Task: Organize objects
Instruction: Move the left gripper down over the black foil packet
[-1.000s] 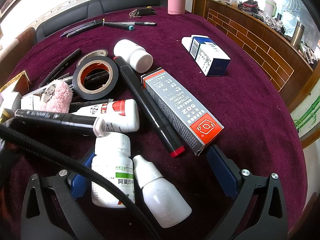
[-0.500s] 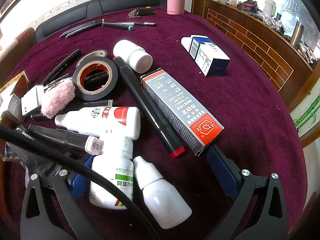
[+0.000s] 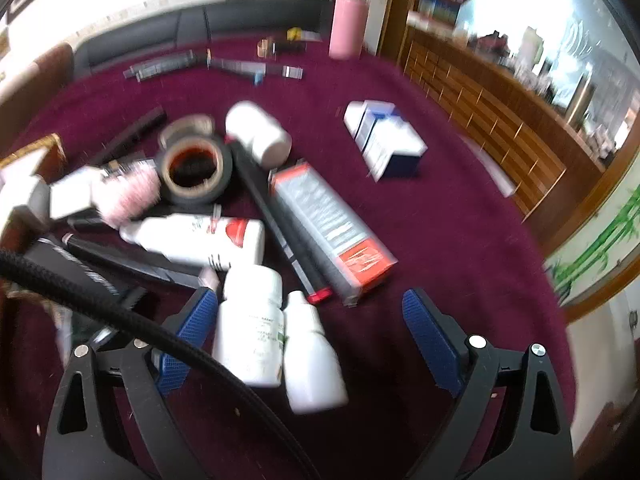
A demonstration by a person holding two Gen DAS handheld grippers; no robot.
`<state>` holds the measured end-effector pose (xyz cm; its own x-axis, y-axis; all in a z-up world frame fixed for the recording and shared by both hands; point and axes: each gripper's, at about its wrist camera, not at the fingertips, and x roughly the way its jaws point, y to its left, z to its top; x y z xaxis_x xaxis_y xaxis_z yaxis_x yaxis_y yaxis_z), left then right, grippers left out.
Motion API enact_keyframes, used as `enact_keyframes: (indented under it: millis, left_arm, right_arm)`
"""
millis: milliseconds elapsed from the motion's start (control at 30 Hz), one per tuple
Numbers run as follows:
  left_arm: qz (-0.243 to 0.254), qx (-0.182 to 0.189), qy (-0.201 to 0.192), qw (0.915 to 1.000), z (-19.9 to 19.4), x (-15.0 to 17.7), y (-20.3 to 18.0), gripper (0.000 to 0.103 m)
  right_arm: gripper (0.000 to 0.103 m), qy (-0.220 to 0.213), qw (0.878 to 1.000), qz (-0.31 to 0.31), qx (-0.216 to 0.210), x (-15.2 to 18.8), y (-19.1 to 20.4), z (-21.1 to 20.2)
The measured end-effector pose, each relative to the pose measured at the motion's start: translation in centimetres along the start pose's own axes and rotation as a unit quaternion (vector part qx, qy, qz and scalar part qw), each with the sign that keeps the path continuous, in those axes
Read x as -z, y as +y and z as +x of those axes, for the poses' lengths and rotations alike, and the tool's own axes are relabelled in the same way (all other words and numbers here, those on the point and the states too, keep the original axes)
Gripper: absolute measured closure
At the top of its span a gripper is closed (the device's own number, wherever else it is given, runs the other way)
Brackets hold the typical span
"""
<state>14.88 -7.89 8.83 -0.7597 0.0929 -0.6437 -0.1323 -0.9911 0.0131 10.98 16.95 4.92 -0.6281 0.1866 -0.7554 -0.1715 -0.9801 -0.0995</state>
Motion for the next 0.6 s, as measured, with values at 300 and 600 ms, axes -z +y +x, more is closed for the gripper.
enact_keyframes:
  millis: [300, 600]
  left_arm:
    - [0.03, 0.077, 0.013, 0.9965, 0.3, 0.2, -2.1, 0.002]
    - [0.07, 0.067, 0.061, 0.9934, 4.7, -2.6, -6.3, 0.002]
  right_arm:
    - [0.01, -0.065, 0.994, 0.049, -0.078, 0.7, -3.0, -2.7]
    - [0.01, -0.06, 0.991, 0.08, -0.093, 2.5, -6.4, -2.1]
